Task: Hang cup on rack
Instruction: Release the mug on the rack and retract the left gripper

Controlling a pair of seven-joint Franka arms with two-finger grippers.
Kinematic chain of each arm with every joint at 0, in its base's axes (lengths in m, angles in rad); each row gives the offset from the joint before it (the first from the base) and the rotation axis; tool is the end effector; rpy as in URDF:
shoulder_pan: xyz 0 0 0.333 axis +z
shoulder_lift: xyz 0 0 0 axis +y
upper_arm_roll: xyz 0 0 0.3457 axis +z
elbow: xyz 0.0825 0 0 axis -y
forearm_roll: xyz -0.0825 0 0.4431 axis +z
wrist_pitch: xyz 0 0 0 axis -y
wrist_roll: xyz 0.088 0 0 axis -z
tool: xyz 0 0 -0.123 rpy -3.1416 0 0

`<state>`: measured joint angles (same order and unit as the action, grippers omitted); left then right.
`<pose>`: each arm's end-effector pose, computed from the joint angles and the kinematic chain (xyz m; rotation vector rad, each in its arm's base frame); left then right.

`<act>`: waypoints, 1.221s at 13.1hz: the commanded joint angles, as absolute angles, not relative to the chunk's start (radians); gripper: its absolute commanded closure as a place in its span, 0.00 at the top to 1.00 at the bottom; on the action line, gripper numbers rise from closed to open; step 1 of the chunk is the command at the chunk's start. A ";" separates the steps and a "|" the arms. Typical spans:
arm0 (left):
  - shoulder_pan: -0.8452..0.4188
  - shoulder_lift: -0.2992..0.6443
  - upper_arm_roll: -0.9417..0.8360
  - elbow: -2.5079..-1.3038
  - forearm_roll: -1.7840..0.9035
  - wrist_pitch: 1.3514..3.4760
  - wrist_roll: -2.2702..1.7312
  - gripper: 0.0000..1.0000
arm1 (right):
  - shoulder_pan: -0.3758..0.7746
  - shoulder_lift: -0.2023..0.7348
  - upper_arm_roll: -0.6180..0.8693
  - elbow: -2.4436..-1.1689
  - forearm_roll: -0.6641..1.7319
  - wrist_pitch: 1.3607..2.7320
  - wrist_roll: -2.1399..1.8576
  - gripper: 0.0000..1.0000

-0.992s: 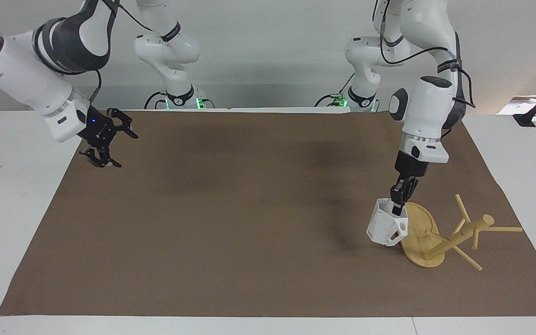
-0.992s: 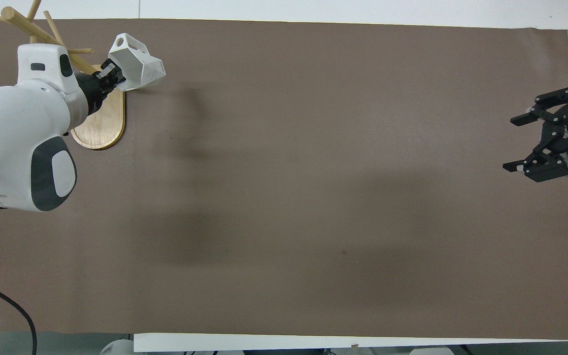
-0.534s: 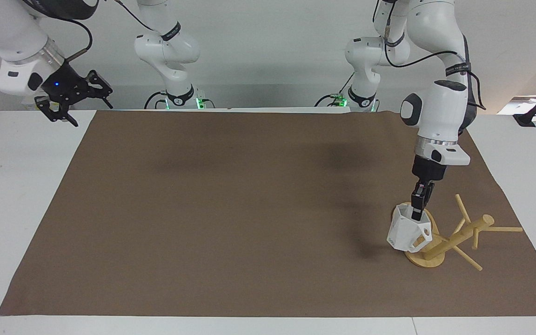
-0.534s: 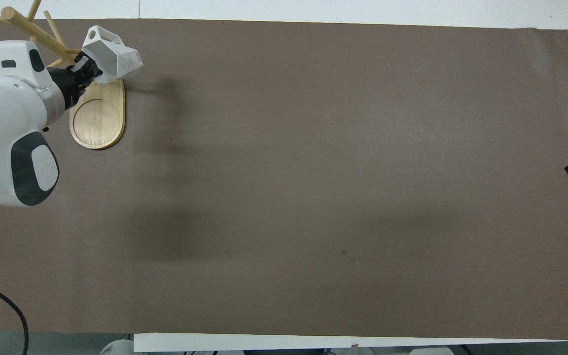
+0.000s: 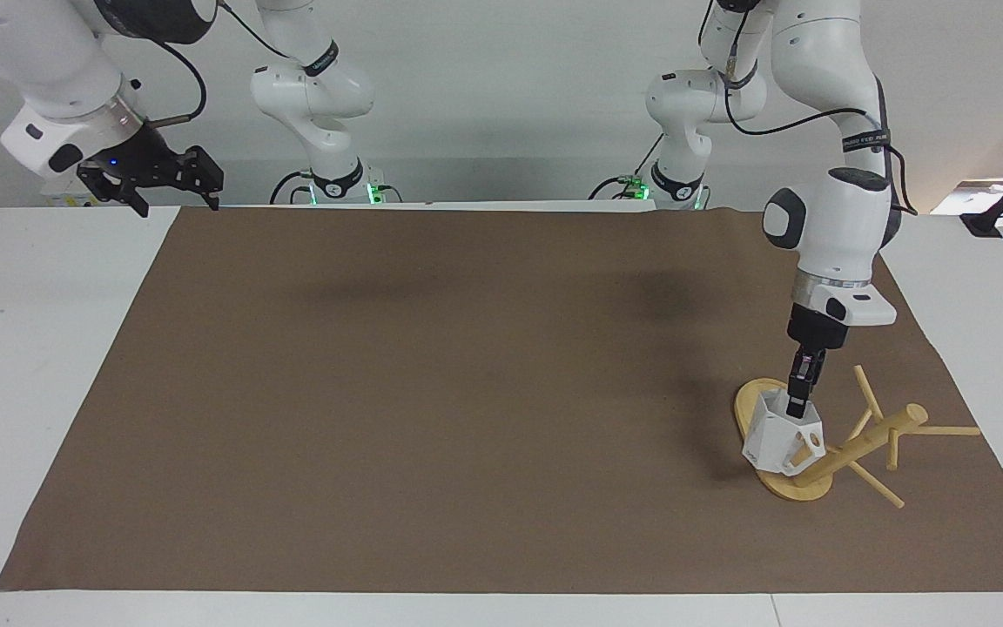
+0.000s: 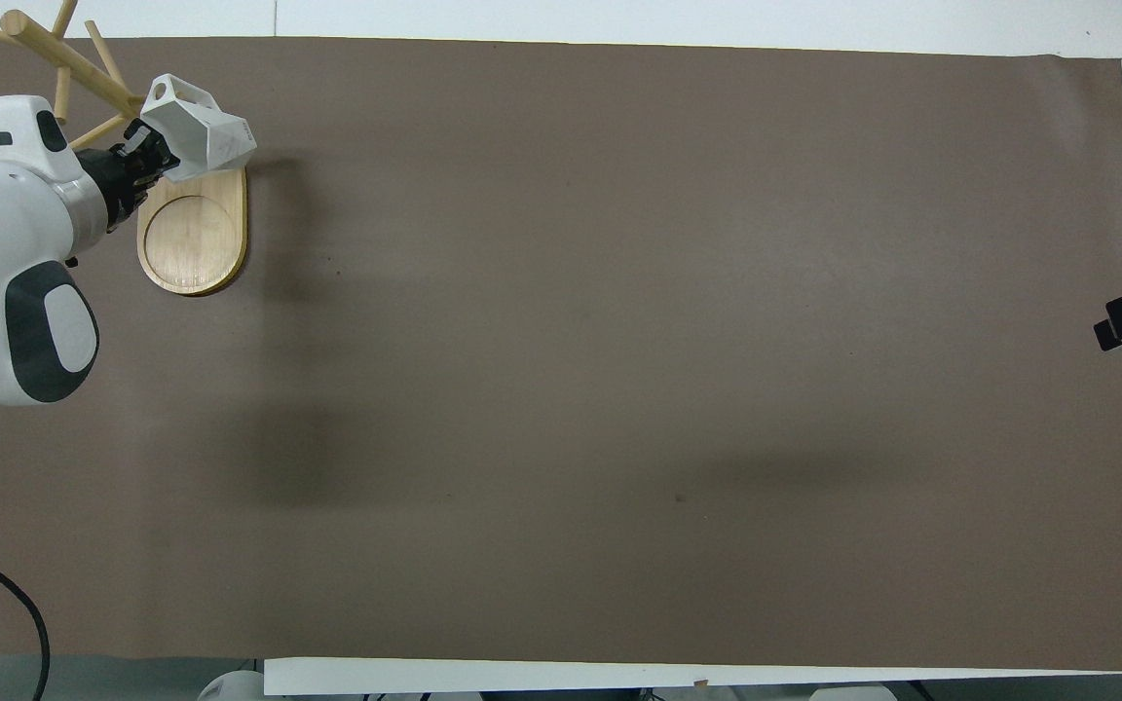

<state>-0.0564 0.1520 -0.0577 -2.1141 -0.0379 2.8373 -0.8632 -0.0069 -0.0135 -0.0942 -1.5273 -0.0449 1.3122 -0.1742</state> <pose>0.6634 -0.0733 0.3859 2.5535 1.0573 0.6968 0.5735 -0.0650 0.6494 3.1083 0.1028 -0.3209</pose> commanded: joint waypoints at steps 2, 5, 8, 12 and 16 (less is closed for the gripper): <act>-0.009 0.161 -0.063 -2.097 -0.037 2.861 -0.859 0.04 | -0.012 -0.043 -0.086 -1.572 -0.064 1.316 -0.109 1.00; 0.020 0.182 -0.060 -2.028 -0.002 2.805 -0.649 1.00 | -0.017 -0.041 -0.087 -1.574 -0.063 1.313 -0.118 1.00; 0.014 0.134 -0.060 -2.017 -0.002 2.647 -0.640 1.00 | -0.015 -0.041 -0.086 -1.574 -0.058 1.316 -0.118 1.00; 0.015 -0.049 -0.060 -2.005 0.003 2.231 -0.496 1.00 | -0.014 -0.041 -0.086 -1.574 -0.058 1.316 -0.118 1.00; 0.031 -0.075 -0.057 -1.789 0.003 1.702 -0.180 1.00 | -0.012 -0.041 -0.086 -1.574 -0.058 1.316 -0.118 1.00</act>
<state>0.0103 -0.0941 -0.0522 -1.8997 -0.0109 1.8875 -0.3121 -0.0070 -0.0203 -0.0948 -1.5474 -0.0450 1.3112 -0.1278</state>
